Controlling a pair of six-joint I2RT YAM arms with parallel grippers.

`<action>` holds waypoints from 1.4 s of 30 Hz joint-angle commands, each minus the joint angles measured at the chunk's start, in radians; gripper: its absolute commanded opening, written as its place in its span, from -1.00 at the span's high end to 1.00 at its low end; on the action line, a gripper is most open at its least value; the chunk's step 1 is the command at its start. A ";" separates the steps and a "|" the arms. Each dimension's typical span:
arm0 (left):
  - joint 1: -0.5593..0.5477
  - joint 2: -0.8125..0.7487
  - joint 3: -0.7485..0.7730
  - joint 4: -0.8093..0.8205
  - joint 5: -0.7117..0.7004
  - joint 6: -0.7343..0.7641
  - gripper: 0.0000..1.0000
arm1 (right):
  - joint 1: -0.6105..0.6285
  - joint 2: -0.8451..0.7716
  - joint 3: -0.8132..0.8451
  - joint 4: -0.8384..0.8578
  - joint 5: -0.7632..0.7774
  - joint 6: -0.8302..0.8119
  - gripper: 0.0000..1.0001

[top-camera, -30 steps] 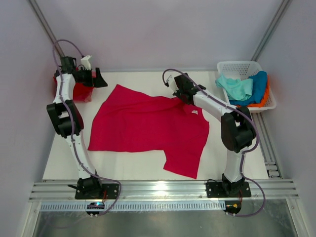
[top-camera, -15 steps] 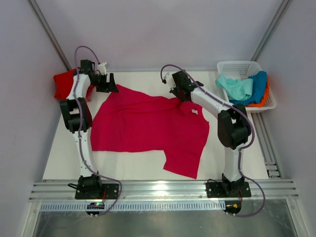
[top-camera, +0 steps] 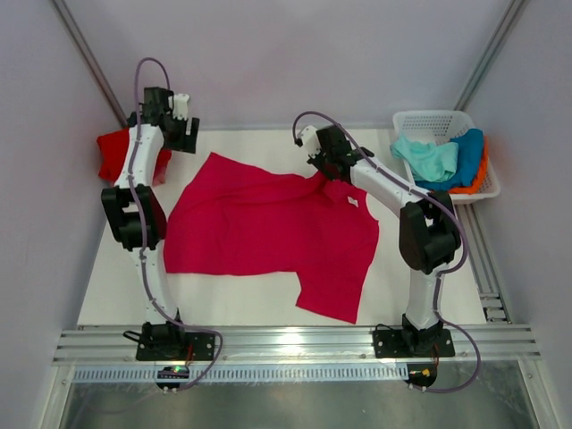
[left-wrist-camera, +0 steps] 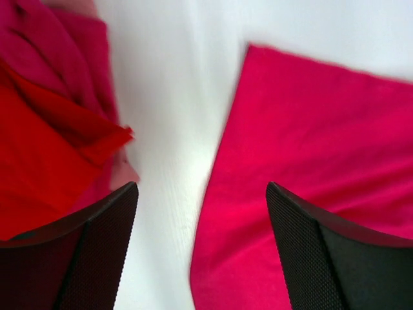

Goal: Fold and stack the t-shirts
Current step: Fold the tshirt

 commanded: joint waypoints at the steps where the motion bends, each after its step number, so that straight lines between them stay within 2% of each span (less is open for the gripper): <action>1: 0.014 0.111 0.219 -0.202 0.013 0.007 -0.58 | -0.006 -0.044 0.008 0.066 -0.008 -0.041 0.94; 2: 0.007 0.139 0.309 -0.237 0.012 0.009 -0.45 | -0.006 -0.041 0.012 0.064 -0.004 -0.051 0.94; 3: 0.002 0.149 0.309 -0.215 0.018 0.014 -0.37 | -0.006 -0.036 0.014 0.057 0.002 -0.063 0.94; 7: -0.013 0.107 0.200 -0.086 0.080 0.021 -0.42 | -0.007 -0.021 0.020 0.017 -0.017 -0.057 0.94; 13: -0.016 0.181 0.246 -0.116 0.087 -0.006 -0.35 | -0.007 0.036 0.040 -0.003 0.002 -0.039 0.94; 29: -0.042 0.317 0.272 -0.043 0.131 -0.066 -0.34 | -0.007 0.082 0.040 -0.059 -0.018 -0.045 0.94; 33: -0.042 0.366 0.306 -0.042 0.116 -0.071 -0.34 | -0.009 0.099 0.054 -0.068 -0.008 -0.042 0.94; 42: -0.070 0.366 0.324 0.036 0.056 -0.040 -0.37 | -0.007 0.122 0.078 -0.100 -0.015 -0.026 0.94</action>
